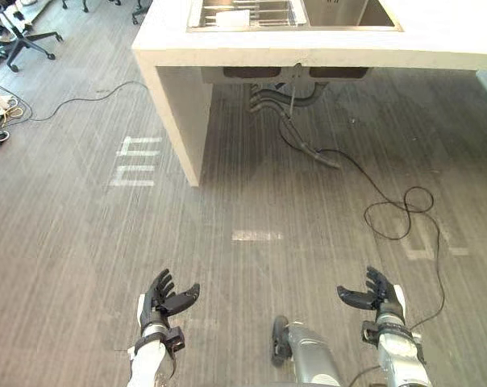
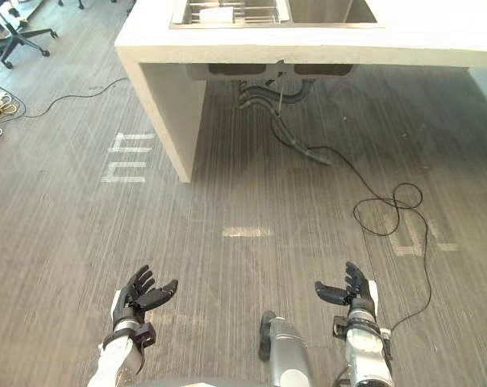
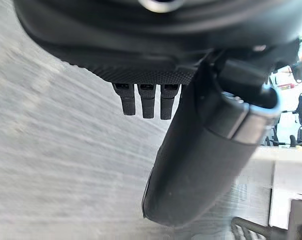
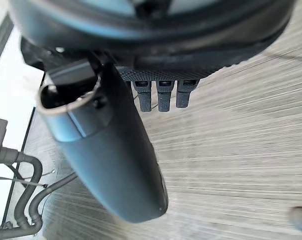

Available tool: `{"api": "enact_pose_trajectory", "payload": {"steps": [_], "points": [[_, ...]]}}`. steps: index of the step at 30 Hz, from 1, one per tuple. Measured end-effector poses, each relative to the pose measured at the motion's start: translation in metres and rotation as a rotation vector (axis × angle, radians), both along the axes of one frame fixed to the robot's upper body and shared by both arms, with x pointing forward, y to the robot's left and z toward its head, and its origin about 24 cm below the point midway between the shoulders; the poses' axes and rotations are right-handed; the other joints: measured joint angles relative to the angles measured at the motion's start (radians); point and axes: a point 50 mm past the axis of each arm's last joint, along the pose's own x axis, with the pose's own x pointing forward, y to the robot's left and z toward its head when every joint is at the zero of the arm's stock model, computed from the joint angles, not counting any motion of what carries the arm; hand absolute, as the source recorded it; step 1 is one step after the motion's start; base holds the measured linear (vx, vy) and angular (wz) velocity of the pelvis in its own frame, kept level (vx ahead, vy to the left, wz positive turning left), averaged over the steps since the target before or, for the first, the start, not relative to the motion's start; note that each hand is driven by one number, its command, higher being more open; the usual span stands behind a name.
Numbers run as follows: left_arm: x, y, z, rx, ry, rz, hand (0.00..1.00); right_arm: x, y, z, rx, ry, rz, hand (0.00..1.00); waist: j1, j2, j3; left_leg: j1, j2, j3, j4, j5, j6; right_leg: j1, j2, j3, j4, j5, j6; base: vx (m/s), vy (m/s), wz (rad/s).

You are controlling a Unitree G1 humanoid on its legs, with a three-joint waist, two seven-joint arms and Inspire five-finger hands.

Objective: Walk over to the sink, pick up the cup, carry it to the dishwasher, place the cup inside the dishwasher, then close the dishwasher door

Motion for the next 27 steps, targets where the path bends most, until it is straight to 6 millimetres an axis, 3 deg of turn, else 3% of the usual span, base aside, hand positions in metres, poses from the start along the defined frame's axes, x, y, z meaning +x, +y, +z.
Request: {"api": "enact_pose_trajectory", "payload": {"steps": [2, 4, 6, 8, 9, 10, 11, 14, 15, 17, 19, 21, 23, 24, 26, 27], "points": [[0.002, -0.004, 0.002, -0.004, -0.015, -0.02, 0.9, -0.001, 0.002, 0.0, 0.01, -0.017, -0.014, 0.9, 0.004, -0.02, 0.009, -0.059, 0.033, 0.066, 0.124, -0.013, 0.023, 0.144, 0.008, 0.008, -0.094, 0.0, 0.0, 0.59, -0.149, 0.21], [0.009, -0.006, 0.01, -0.015, -0.062, -0.027, 0.9, 0.003, 0.0, 0.004, -0.003, -0.04, -0.022, 0.9, 0.019, -0.025, 0.012, -0.189, 0.044, 0.114, 0.143, -0.029, 0.035, 0.23, 0.012, 0.02, -0.184, 0.0, 0.0, 0.48, -0.079, -0.04], [0.015, -0.006, 0.015, -0.02, -0.09, -0.024, 0.9, 0.01, 0.002, 0.006, 0.002, -0.052, -0.019, 0.9, 0.036, -0.027, 0.025, -0.31, 0.024, 0.132, 0.036, -0.042, 0.051, 0.284, 0.011, 0.031, -0.239, -0.001, 0.001, 0.36, 0.028, -0.18], [0.015, -0.007, 0.015, -0.02, -0.091, -0.025, 0.9, 0.009, 0.005, 0.003, 0.013, -0.044, -0.02, 0.9, 0.052, -0.028, 0.038, -0.345, -0.02, 0.137, -0.117, -0.033, 0.052, 0.329, -0.007, 0.041, -0.255, -0.012, 0.018, 0.38, 0.13, -0.24], [0.014, -0.007, 0.014, -0.023, -0.086, -0.021, 0.9, 0.006, 0.005, 0.001, 0.016, -0.031, -0.024, 0.9, 0.054, -0.027, 0.042, -0.351, -0.073, 0.138, -0.354, 0.074, 0.054, 0.365, -0.022, 0.044, -0.254, -0.056, 0.078, 0.36, 0.146, -0.19], [0.013, -0.009, 0.013, -0.028, -0.083, -0.018, 0.9, 0.004, 0.003, 0.0, 0.012, -0.024, -0.03, 0.9, 0.052, -0.004, 0.037, -0.345, -0.077, 0.128, -0.462, 0.164, 0.065, 0.378, -0.009, 0.047, -0.254, -0.069, 0.09, 0.46, 0.221, -0.18], [0.013, -0.007, 0.015, -0.021, -0.088, -0.01, 0.9, 0.002, 0.005, -0.005, 0.023, 0.0, -0.041, 0.9, 0.055, 0.0, 0.04, -0.336, -0.083, 0.119, -0.493, 0.291, 0.133, 0.402, -0.008, 0.061, -0.242, -0.106, 0.112, 0.38, 0.2, -0.02], [0.021, -0.002, 0.034, 0.001, -0.171, 0.002, 0.9, 0.001, 0.013, -0.01, 0.044, 0.016, -0.04, 0.9, 0.055, -0.048, 0.052, -0.333, -0.141, 0.14, -0.478, 0.216, 0.153, 0.376, -0.081, 0.114, -0.176, -0.138, 0.158, 0.33, 0.173, 0.0], [0.02, -0.004, 0.041, 0.0, -0.202, 0.003, 0.9, 0.0, 0.013, -0.011, 0.045, 0.026, -0.041, 0.9, 0.064, -0.05, 0.051, -0.325, -0.151, 0.155, -0.449, 0.166, 0.165, 0.357, -0.103, 0.141, -0.107, -0.154, 0.17, 0.4, 0.216, -0.28], [0.018, -0.008, 0.052, 0.007, -0.25, -0.015, 0.9, -0.003, 0.015, -0.016, 0.049, 0.049, -0.036, 0.9, 0.071, -0.051, 0.051, -0.268, -0.167, 0.178, -0.462, 0.128, 0.173, 0.295, -0.136, 0.169, 0.093, -0.152, 0.186, 0.37, 0.201, -0.23], [0.022, -0.012, 0.075, 0.028, -0.347, -0.067, 0.9, -0.013, 0.016, -0.022, 0.054, 0.088, -0.031, 0.9, 0.063, -0.06, 0.046, -0.184, -0.193, 0.18, -0.495, 0.101, 0.183, 0.176, -0.178, 0.205, 0.417, -0.094, 0.298, 0.37, 0.136, 0.04], [0.025, -0.012, 0.093, 0.04, -0.422, -0.077, 0.9, -0.014, 0.02, -0.025, 0.051, 0.105, -0.007, 0.9, 0.054, -0.062, 0.045, -0.141, -0.193, 0.179, -0.502, 0.082, 0.19, 0.104, -0.191, 0.202, 0.555, -0.102, 0.284, 0.33, 0.051, 0.0], [0.028, -0.016, 0.115, 0.044, -0.53, -0.084, 0.9, -0.014, 0.025, -0.027, 0.059, 0.114, 0.027, 0.9, 0.038, -0.063, 0.044, -0.07, -0.194, 0.173, -0.561, 0.078, 0.185, 0.012, -0.201, 0.161, 0.621, -0.131, 0.233, 0.4, -0.025, 0.04], [0.028, -0.02, 0.128, 0.038, -0.595, -0.097, 0.9, -0.016, 0.027, -0.028, 0.062, 0.121, 0.039, 0.9, 0.029, -0.062, 0.043, -0.034, -0.19, 0.161, -0.593, 0.08, 0.179, -0.033, -0.202, 0.137, 0.607, -0.155, 0.192, 0.34, -0.077, 0.14], [0.029, -0.027, 0.146, 0.026, -0.691, -0.113, 0.9, -0.017, 0.029, -0.031, 0.069, 0.139, 0.056, 0.9, 0.019, -0.058, 0.041, -0.005, -0.166, 0.151, -0.617, 0.073, 0.16, -0.102, -0.194, 0.109, 0.503, -0.179, 0.152, 0.31, -0.172, 0.11], [0.032, -0.031, 0.155, 0.018, -0.744, -0.119, 0.9, -0.013, 0.032, -0.032, 0.074, 0.143, 0.068, 0.9, 0.02, -0.052, 0.043, 0.006, -0.139, 0.151, -0.616, 0.063, 0.14, -0.149, -0.186, 0.093, 0.404, -0.178, 0.151, 0.3, -0.227, -0.01]]}}
